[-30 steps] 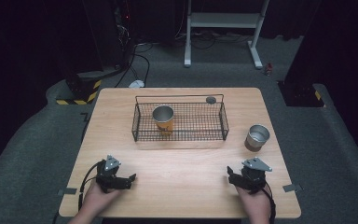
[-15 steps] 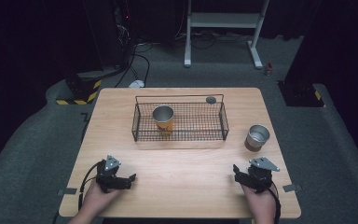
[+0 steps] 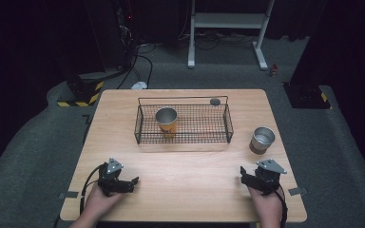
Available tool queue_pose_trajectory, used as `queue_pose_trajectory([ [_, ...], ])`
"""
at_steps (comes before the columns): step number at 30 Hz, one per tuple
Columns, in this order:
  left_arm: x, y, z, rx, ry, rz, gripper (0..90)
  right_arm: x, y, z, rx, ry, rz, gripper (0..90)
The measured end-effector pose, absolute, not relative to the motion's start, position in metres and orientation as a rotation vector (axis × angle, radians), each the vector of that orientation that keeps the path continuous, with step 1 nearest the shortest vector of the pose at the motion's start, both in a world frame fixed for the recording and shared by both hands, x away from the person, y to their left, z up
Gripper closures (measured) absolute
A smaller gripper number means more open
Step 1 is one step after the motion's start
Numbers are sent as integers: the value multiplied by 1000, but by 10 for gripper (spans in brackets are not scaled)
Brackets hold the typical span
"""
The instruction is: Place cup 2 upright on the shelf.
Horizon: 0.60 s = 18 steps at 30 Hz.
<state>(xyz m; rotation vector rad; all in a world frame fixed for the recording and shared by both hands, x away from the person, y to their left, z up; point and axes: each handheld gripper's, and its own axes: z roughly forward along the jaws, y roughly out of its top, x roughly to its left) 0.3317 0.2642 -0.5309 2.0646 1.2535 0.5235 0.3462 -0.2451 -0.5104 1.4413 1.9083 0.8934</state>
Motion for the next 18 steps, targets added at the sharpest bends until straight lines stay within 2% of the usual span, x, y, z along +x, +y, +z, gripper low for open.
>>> queue_pose_trajectory([
  [18,332,264,-531,2066,1249,524,5,353,-256,-504,1512,1856,855,121],
])
